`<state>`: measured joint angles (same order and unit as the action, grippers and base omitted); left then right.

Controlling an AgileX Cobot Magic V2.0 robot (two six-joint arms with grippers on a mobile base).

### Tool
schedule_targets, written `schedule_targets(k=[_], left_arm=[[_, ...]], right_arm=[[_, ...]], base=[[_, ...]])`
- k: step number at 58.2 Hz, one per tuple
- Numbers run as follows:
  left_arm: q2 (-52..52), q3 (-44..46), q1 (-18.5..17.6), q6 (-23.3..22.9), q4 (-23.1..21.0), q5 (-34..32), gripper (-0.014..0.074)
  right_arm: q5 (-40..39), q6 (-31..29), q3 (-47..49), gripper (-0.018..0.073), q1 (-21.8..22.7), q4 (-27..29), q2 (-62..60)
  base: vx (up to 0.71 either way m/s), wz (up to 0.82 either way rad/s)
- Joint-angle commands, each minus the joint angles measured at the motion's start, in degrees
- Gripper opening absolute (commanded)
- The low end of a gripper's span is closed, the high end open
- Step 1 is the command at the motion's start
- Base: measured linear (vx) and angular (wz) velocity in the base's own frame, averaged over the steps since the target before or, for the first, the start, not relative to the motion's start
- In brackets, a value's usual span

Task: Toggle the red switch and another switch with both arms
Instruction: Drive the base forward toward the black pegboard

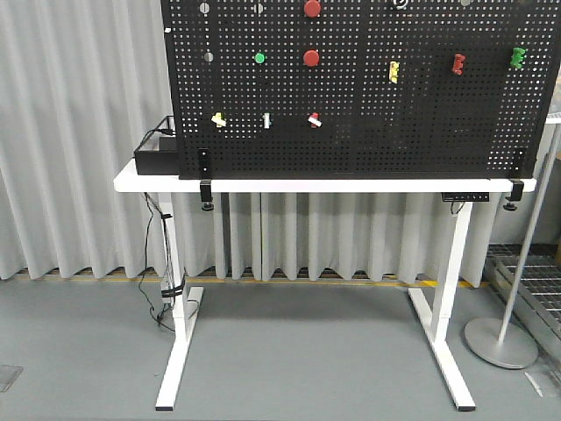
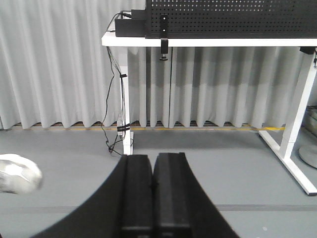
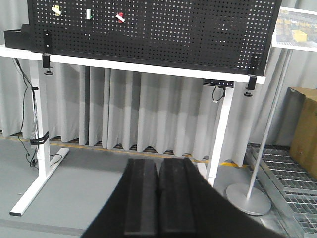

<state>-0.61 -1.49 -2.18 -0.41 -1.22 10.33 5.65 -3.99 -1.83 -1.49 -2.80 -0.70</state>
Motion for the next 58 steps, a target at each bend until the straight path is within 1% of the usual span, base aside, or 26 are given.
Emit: schedule_targets(k=[1,58], left_arm=[[-0.48,-1.18,-0.19,-0.51,-0.02,-4.56,0.0002],[-0.48,-1.18,-0.19,-0.51,-0.02,-4.56,0.0002]], right_arm=[[-4.81,0.12,-0.28,-0.0006,0.34,-0.13,0.47],[-4.81,0.12,-0.28,-0.0006,0.34,-0.18,0.47]], base=[[0.00,0.00],[0.01,-0.01]])
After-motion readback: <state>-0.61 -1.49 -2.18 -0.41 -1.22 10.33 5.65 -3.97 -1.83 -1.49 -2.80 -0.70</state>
